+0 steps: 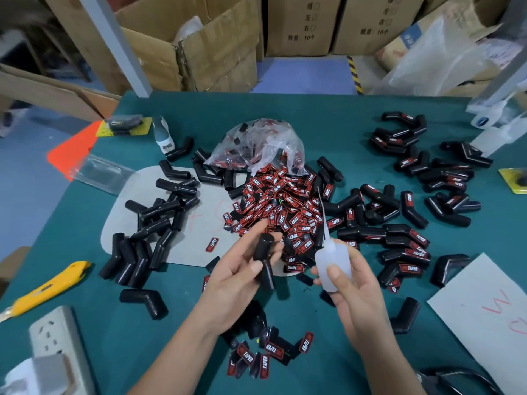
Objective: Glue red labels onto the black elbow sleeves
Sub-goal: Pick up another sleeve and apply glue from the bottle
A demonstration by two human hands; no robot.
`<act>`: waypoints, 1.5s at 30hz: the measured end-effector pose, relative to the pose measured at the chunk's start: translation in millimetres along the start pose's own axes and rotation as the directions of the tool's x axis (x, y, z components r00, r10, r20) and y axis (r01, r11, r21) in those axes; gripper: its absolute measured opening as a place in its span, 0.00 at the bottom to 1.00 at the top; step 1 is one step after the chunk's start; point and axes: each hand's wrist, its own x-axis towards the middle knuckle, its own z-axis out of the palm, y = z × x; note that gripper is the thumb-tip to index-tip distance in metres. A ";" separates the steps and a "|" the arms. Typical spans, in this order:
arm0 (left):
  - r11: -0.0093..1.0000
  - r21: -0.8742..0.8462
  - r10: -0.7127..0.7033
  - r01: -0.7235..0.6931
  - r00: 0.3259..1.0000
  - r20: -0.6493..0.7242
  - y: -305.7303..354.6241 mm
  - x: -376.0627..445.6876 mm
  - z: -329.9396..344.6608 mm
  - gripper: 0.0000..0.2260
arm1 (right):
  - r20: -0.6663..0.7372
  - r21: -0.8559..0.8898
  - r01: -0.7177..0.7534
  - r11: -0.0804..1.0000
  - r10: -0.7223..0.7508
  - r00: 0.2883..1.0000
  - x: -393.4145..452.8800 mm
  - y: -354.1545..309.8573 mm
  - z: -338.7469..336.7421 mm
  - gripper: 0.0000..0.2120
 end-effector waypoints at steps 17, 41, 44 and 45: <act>0.924 0.367 0.200 -0.106 0.953 -0.229 1.3 9.5 -12.7 0.09 | -0.114 0.028 0.029 0.999 -0.026 0.993 -2.4 -0.8 -7.0 0.14; 0.955 0.290 0.159 -0.059 0.929 -0.335 -3.6 3.9 -5.9 0.15 | -0.229 -0.238 0.331 0.913 -0.384 0.894 -15.3 -11.7 -9.8 0.06; 0.948 0.312 0.169 -0.057 0.924 -0.344 -4.1 4.2 -6.0 0.16 | -0.204 -0.255 0.345 0.903 -0.399 0.894 -15.6 -10.8 -9.0 0.06; 0.946 0.316 0.181 -0.070 0.923 -0.338 -4.0 3.8 -5.1 0.17 | -0.202 -0.260 0.341 0.903 -0.396 0.896 -15.4 -10.5 -8.6 0.06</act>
